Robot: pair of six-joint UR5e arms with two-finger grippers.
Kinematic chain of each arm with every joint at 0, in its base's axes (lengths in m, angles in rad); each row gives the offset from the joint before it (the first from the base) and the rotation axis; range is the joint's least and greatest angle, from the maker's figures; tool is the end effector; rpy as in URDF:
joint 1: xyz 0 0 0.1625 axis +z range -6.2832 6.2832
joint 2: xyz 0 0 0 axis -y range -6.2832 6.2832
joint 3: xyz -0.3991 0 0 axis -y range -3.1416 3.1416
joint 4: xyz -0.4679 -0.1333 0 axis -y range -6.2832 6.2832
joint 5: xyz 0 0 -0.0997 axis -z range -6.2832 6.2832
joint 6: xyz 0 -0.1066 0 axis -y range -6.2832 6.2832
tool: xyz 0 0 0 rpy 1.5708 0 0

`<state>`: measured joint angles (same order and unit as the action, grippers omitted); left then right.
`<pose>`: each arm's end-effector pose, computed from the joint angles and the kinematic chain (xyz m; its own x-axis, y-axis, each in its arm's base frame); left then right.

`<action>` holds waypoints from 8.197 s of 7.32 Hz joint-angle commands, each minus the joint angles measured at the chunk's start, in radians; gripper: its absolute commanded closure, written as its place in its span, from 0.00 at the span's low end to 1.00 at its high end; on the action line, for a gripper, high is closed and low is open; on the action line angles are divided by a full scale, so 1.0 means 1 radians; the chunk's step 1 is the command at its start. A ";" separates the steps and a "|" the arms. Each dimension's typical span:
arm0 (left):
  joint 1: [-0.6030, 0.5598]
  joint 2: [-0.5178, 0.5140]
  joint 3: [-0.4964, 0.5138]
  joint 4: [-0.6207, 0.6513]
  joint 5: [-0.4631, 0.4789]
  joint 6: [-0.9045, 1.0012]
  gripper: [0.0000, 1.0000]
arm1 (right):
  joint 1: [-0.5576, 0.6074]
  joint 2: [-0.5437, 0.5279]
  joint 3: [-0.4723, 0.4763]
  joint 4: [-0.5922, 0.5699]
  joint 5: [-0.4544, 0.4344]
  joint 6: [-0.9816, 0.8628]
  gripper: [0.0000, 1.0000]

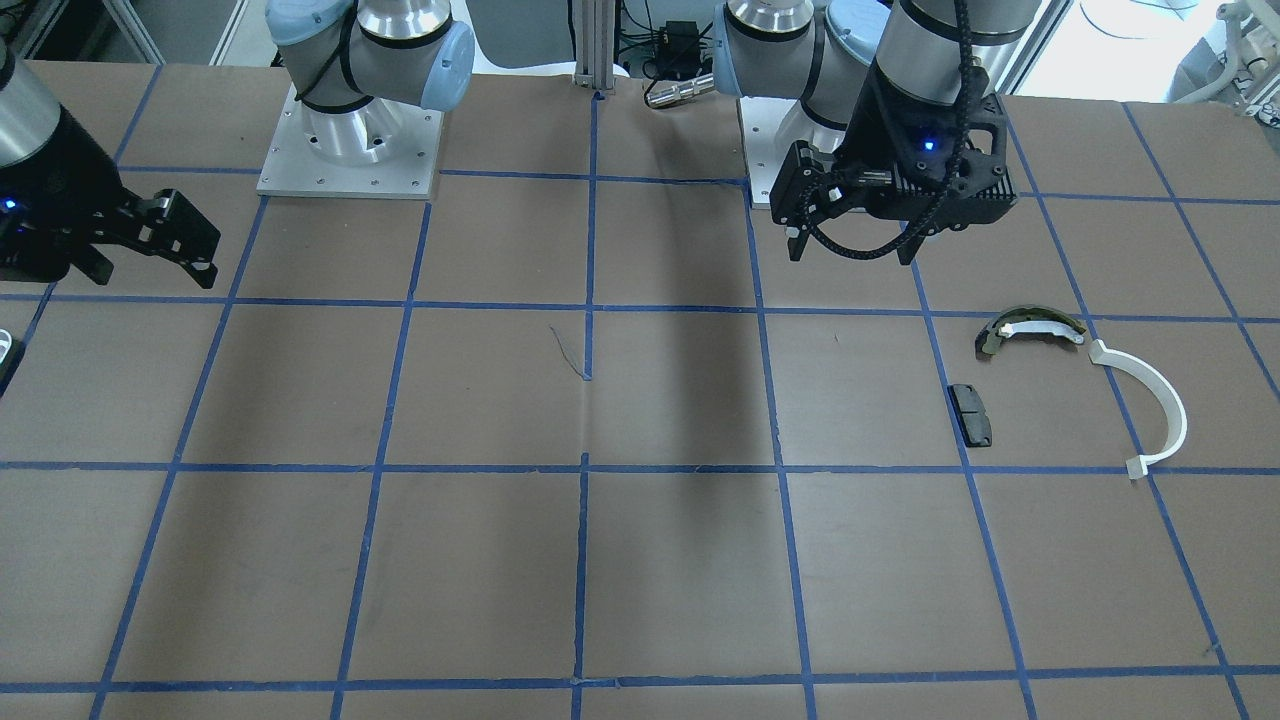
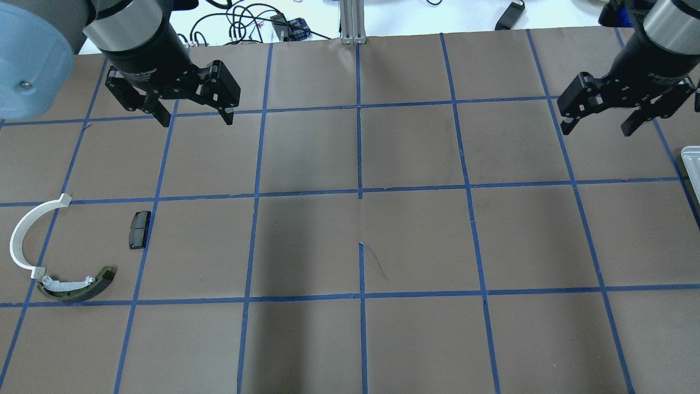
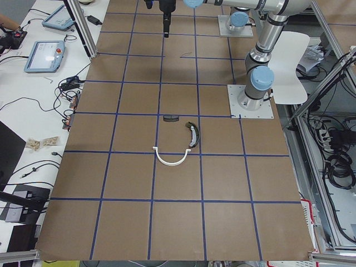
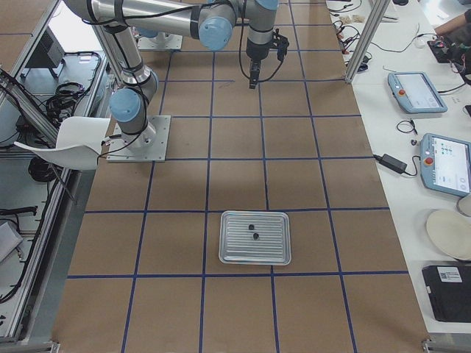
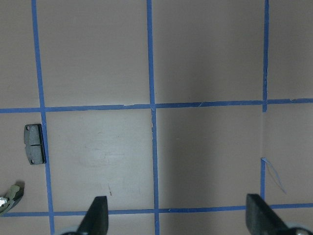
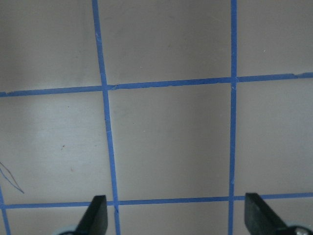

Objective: Place bearing gear from tray to pile

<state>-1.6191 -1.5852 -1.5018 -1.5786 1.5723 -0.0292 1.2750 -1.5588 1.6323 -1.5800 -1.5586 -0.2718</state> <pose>-0.1609 -0.5704 0.4853 -0.9998 0.0191 -0.0001 0.0190 0.9987 -0.0468 -0.0357 -0.5788 0.4144 -0.9993 0.0252 -0.0290 0.0235 0.9980 0.0586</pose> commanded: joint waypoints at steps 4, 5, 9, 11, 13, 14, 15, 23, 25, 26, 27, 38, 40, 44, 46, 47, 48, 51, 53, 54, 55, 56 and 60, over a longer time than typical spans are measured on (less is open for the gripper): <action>-0.001 0.014 -0.001 -0.001 -0.008 0.000 0.00 | -0.380 0.188 0.009 -0.249 -0.012 -0.641 0.00; -0.002 0.002 0.005 0.000 -0.009 -0.003 0.00 | -0.438 0.221 0.008 -0.300 -0.014 -0.756 0.00; -0.001 0.004 0.005 0.000 -0.011 -0.001 0.00 | -0.519 0.365 0.008 -0.495 -0.083 -1.045 0.00; -0.002 -0.004 0.015 0.000 -0.012 -0.011 0.00 | -0.528 0.419 0.008 -0.549 -0.087 -1.127 0.11; -0.001 -0.004 0.018 0.000 -0.009 -0.009 0.00 | -0.554 0.465 0.005 -0.551 -0.087 -1.132 0.24; -0.001 -0.004 0.018 0.000 -0.009 -0.009 0.00 | -0.560 0.479 -0.002 -0.552 -0.087 -1.136 0.30; -0.001 -0.004 0.020 -0.001 -0.011 -0.009 0.00 | -0.569 0.491 -0.002 -0.554 -0.089 -1.142 0.33; 0.005 0.017 0.003 -0.015 0.028 0.011 0.00 | -0.571 0.553 0.008 -0.607 -0.183 -1.124 0.53; 0.011 0.017 0.000 -0.015 0.026 0.011 0.00 | -0.571 0.562 0.006 -0.607 -0.179 -1.126 0.53; 0.011 0.017 0.000 -0.014 0.023 0.011 0.00 | -0.571 0.566 0.006 -0.607 -0.178 -1.127 0.53; 0.011 0.017 0.000 -0.014 0.023 0.011 0.00 | -0.571 0.568 0.006 -0.606 -0.176 -1.129 0.53; 0.010 0.007 0.006 -0.006 0.018 0.011 0.00 | -0.274 0.289 0.004 -0.384 -0.040 -0.635 1.00; 0.011 0.010 0.006 -0.006 0.018 0.011 0.00 | -0.093 0.264 0.008 -0.304 -0.022 -0.349 1.00; 0.011 0.013 0.002 -0.006 0.023 0.011 0.00 | 0.276 0.270 0.015 -0.314 0.084 0.233 1.00; 0.013 0.013 0.000 -0.006 0.021 0.011 0.00 | 0.449 0.292 0.044 -0.348 0.091 0.438 1.00; 0.012 0.013 0.000 -0.006 0.023 0.012 0.00 | 0.510 0.302 0.091 -0.406 0.091 0.512 1.00; 0.011 0.013 0.000 -0.006 0.021 0.012 0.00 | 0.576 0.319 0.153 -0.507 0.097 0.590 1.00; 0.013 0.013 0.000 -0.006 0.021 0.011 0.00 | 0.691 0.390 0.210 -0.678 0.109 0.721 1.00; 0.013 0.013 0.000 -0.006 0.023 0.011 0.00 | 0.736 0.398 0.212 -0.678 0.111 0.724 1.00; 0.013 0.013 0.000 -0.006 0.021 0.012 0.00 | 0.741 0.398 0.215 -0.678 0.112 0.724 1.00; 0.012 0.013 0.000 -0.006 0.021 0.011 0.00 | 0.741 0.398 0.215 -0.678 0.111 0.724 0.79; 0.011 0.013 -0.002 -0.006 0.021 0.011 0.00 | 0.741 0.399 0.213 -0.683 0.107 0.721 0.18; 0.011 0.011 -0.002 -0.006 0.020 0.011 0.00 | 0.594 0.349 0.155 -0.663 0.063 0.578 0.00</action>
<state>-1.6076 -1.5733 -1.5032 -1.5846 1.5929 -0.0179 1.9494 -1.1865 1.8076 -2.2545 -1.4696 0.3996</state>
